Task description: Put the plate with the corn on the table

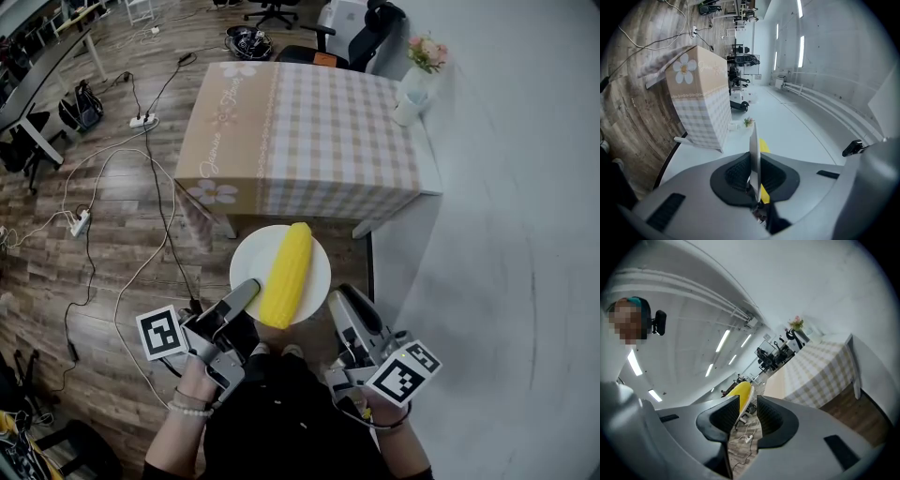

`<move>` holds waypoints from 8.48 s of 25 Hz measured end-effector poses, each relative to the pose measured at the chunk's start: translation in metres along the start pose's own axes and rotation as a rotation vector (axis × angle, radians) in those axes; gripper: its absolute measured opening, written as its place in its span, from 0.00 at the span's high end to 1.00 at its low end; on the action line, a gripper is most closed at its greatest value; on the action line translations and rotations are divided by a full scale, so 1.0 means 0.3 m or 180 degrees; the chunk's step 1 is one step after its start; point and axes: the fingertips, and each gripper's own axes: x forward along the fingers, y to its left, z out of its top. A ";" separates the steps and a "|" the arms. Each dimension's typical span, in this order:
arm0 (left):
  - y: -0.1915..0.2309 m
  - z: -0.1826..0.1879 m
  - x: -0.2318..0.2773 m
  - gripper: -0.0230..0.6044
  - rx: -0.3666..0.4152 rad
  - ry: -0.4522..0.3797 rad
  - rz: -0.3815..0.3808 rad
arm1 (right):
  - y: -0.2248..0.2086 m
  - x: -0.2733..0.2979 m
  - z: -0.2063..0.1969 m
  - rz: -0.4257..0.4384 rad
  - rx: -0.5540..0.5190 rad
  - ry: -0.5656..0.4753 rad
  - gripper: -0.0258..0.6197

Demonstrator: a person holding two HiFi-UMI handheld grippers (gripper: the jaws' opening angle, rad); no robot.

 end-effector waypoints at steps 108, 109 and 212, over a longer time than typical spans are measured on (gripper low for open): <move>0.130 0.346 0.563 0.91 0.0106 -0.0021 0.0192 | -0.367 0.496 0.246 0.0452 0.1127 0.0283 0.85; 0.133 0.358 0.566 0.91 0.0106 -0.0006 0.0197 | -0.367 0.505 0.244 0.0443 0.1124 0.0266 0.85; 0.529 0.745 0.873 0.88 0.0287 0.0353 0.0650 | -0.864 0.997 0.153 -0.0303 0.1828 0.0246 0.89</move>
